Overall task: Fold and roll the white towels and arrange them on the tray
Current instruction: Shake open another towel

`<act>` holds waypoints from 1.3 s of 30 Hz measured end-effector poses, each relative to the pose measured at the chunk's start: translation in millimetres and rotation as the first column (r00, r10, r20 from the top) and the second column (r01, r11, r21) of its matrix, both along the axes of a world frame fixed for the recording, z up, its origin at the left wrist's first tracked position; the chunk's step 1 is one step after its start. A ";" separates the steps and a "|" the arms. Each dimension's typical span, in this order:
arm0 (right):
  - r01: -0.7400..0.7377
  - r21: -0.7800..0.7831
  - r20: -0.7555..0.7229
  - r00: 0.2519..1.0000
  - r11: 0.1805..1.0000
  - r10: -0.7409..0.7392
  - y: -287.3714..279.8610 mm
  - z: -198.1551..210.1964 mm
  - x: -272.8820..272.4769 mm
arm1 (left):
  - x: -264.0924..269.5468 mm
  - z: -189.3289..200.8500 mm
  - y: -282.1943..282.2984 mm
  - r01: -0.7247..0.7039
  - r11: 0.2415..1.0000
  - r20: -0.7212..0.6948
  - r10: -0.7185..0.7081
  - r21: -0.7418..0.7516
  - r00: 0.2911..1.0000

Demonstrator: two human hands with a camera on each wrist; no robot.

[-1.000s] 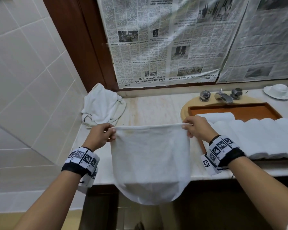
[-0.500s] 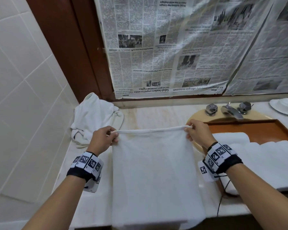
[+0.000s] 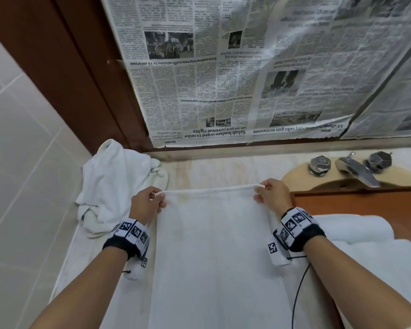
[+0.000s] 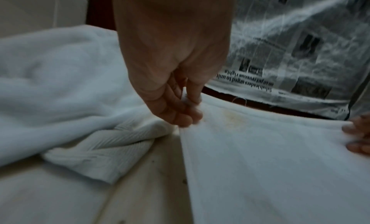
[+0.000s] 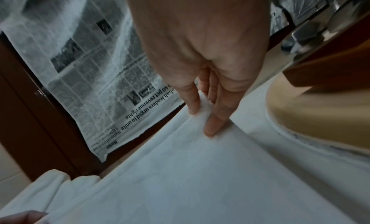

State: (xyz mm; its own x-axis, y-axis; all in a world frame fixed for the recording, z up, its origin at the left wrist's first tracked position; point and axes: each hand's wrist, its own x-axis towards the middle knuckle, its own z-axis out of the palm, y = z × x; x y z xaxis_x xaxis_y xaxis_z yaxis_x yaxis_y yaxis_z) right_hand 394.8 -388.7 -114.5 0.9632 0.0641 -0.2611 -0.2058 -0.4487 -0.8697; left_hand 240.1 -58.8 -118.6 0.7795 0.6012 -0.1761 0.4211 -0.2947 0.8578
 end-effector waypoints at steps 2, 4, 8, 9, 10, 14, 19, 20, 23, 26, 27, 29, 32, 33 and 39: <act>0.027 -0.018 0.007 1.000 0.999 -0.027 7.0 -13.0 13.4 | 17.5 -10.8 1.7 -0.020 1.000 -0.023 0.021 0.023 1.000; 0.044 -0.044 0.020 0.999 0.998 -0.043 10.5 -23.8 23.5 | 35.3 -23.0 3.8 -0.043 0.998 -0.035 0.044 0.042 0.998; 0.018 -0.091 0.021 1.000 0.996 -0.016 14.3 -36.8 43.8 | 63.3 -40.3 10.8 0.007 0.987 -0.086 0.007 0.158 0.996; 0.024 -0.098 0.025 0.999 0.995 -0.021 14.4 -38.7 48.2 | 69.5 -43.7 12.9 0.024 0.981 -0.097 -0.006 0.190 0.995; 0.025 -0.103 0.031 0.999 0.994 -0.022 14.9 -41.6 52.8 | 74.6 -47.4 15.1 0.044 0.973 -0.114 -0.019 0.226 0.993; 0.014 -0.131 0.064 0.998 0.991 -0.005 20.9 -47.3 65.9 | 89.9 -51.6 18.9 0.046 0.928 -0.132 0.003 0.368 0.991; -0.042 -0.215 0.027 0.998 0.976 0.049 27.5 -50.5 74.4 | 98.9 -56.3 18.6 0.089 0.907 -0.156 -0.026 0.412 0.987; -0.077 -0.254 0.018 0.996 0.964 0.084 28.3 -50.5 75.5 | 100.7 -58.9 18.6 0.091 0.914 -0.149 -0.034 0.396 0.988; -0.130 -0.310 0.100 0.981 0.942 0.168 31.3 -43.4 62.4 | 95.9 -61.8 9.6 0.066 0.918 -0.098 -0.030 0.391 0.995; -0.239 -0.336 0.313 0.884 0.911 0.347 32.2 -46.4 21.0 | 68.4 -61.7 -19.9 0.062 0.868 0.002 -0.072 0.492 0.997; -0.304 -0.386 0.314 0.845 0.871 0.433 35.7 -48.8 4.6 | 60.9 -59.3 -34.0 0.086 0.866 0.002 -0.100 0.493 0.995; -0.433 -0.527 0.239 0.750 0.732 0.616 51.2 -57.4 -16.8 | 60.0 -57.0 -60.7 0.234 0.829 -0.102 -0.212 0.508 0.972; -0.538 -0.684 0.049 0.640 0.493 0.767 87.2 -66.1 -22.7 | 82.1 -61.0 -89.3 0.498 0.716 -0.359 -0.354 0.490 0.863; -0.555 -0.698 -0.006 0.636 0.452 0.771 96.0 -67.0 -18.8 | 89.8 -63.5 -92.8 0.541 0.702 -0.421 -0.363 0.463 0.831; -0.529 -0.754 -0.138 0.708 0.390 0.693 58.0 -75.2 13.3 | 76.0 -79.1 -47.6 0.546 0.682 -0.532 -0.265 0.486 0.804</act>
